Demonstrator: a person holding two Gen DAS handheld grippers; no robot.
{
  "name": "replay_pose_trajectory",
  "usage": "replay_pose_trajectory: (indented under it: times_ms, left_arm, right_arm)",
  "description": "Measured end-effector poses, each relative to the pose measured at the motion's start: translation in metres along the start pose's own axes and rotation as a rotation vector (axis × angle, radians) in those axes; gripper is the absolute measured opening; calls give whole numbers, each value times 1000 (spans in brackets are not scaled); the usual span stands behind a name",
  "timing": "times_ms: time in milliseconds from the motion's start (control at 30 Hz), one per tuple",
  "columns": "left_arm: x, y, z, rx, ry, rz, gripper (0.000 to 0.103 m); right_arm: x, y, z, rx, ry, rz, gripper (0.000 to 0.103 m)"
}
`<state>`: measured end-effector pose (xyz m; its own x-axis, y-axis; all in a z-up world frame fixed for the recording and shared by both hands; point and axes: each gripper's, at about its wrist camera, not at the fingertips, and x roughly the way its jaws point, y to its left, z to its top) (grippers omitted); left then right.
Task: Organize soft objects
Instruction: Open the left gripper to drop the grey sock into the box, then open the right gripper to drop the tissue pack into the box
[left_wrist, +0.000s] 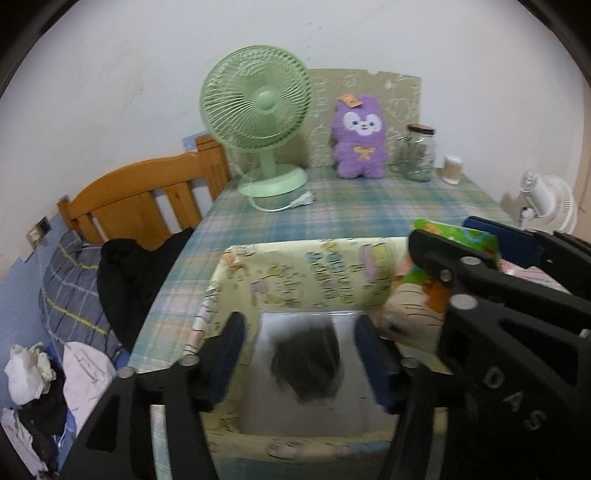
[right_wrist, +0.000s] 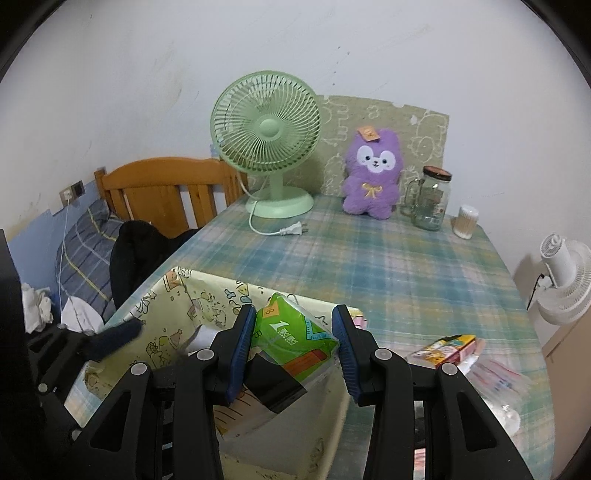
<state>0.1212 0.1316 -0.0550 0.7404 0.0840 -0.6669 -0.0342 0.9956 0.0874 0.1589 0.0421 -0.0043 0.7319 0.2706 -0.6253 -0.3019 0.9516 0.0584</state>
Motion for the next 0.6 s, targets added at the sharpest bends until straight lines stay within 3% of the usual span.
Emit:
replay_pose_trajectory:
  times_ms: [333, 500, 600]
  left_arm:
    - [14, 12, -5, -26, 46, -5, 76]
    - [16, 10, -5, -20, 46, -29, 83]
    - [14, 7, -5, -15, 35, -30, 84]
  right_arm:
    - [24, 4, -4, -8, 37, -3, 50]
    - [27, 6, -6, -24, 46, 33, 80]
    - [25, 13, -7, -61, 36, 23, 87]
